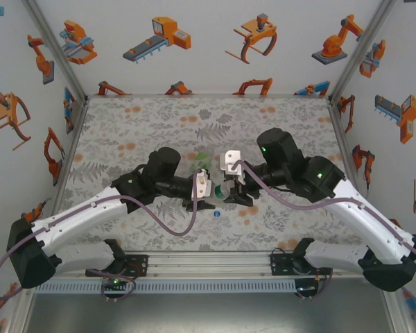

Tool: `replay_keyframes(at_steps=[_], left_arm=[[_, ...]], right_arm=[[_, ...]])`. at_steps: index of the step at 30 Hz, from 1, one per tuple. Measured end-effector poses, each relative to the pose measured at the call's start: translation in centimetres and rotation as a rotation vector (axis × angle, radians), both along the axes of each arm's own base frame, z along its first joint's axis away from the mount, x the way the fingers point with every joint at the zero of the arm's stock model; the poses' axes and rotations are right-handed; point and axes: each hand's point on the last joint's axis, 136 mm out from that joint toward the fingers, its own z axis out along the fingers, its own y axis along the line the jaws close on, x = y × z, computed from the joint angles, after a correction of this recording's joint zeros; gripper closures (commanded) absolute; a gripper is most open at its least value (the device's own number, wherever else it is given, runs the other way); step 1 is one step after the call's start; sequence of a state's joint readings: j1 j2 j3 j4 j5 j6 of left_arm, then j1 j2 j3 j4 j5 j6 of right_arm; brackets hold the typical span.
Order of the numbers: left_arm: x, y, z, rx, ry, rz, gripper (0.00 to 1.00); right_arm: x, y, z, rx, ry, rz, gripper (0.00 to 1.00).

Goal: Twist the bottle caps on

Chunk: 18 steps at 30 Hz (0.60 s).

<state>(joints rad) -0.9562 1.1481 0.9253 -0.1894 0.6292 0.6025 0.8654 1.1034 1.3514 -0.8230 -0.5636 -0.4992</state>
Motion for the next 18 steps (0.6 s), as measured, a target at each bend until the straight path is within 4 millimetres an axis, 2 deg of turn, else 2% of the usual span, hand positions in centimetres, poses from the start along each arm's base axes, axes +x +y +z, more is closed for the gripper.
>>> replay_keyframes(at_steps=[6, 7, 9, 11, 17, 18], left_arm=[[-0.04, 0.02, -0.05, 0.003, 0.006, 0.001, 1.0], [-0.04, 0.02, 0.03, 0.0, 0.004, 0.001, 0.95], [0.02, 0.01, 0.12, -0.003, 0.001, 0.004, 0.74], [0.11, 0.03, 0.15, -0.003, -0.001, 0.011, 0.6], [0.34, 0.04, 0.23, -0.002, -0.01, 0.031, 0.39], [0.42, 0.07, 0.26, -0.002, -0.011, 0.038, 0.33]], right_arm=[[0.22, 0.03, 0.0, 0.005, -0.016, -0.006, 0.64], [0.22, 0.02, 0.05, 0.007, -0.017, -0.007, 0.67], [0.25, 0.01, 0.13, 0.009, -0.021, -0.008, 0.71], [0.28, -0.01, 0.14, 0.009, -0.022, -0.01, 0.74], [0.51, -0.05, 0.09, 0.004, -0.03, -0.021, 0.78], [0.58, -0.07, 0.06, 0.002, -0.032, -0.025, 0.78]])
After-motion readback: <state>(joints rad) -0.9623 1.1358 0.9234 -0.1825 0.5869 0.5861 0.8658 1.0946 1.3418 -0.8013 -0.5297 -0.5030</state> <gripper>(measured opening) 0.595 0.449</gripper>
